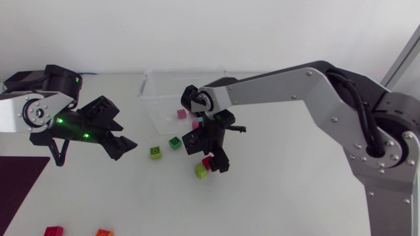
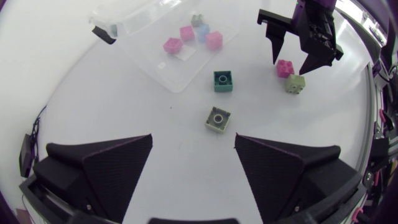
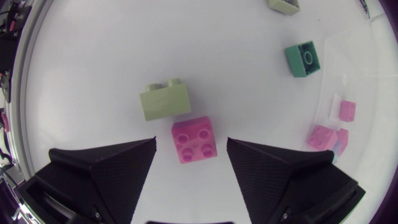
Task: Pick up the duplo bricks and place them in the container
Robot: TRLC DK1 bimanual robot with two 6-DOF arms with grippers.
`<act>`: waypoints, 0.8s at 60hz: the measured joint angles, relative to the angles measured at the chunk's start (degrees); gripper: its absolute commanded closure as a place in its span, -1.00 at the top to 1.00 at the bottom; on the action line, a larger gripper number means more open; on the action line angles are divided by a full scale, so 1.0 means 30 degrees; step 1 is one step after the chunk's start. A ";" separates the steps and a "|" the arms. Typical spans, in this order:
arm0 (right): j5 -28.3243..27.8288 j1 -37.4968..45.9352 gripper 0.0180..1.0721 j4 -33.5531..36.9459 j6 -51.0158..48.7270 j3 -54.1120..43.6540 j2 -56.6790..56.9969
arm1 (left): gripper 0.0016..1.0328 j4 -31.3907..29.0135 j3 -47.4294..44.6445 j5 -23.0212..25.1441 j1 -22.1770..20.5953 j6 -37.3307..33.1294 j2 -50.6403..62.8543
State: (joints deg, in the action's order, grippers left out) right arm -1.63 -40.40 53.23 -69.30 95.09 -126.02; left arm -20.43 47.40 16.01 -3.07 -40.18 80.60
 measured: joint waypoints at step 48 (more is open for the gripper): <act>-0.0583 0.0000 -0.67 -0.0459 0.0160 -0.3599 0.3672 | 0.78 0.0794 0.0823 0.3599 -0.0153 -0.4779 0.5406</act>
State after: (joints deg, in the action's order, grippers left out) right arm -3.38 -40.40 51.86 -68.82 84.29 -115.00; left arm -18.04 49.87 26.81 -3.53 -54.52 96.82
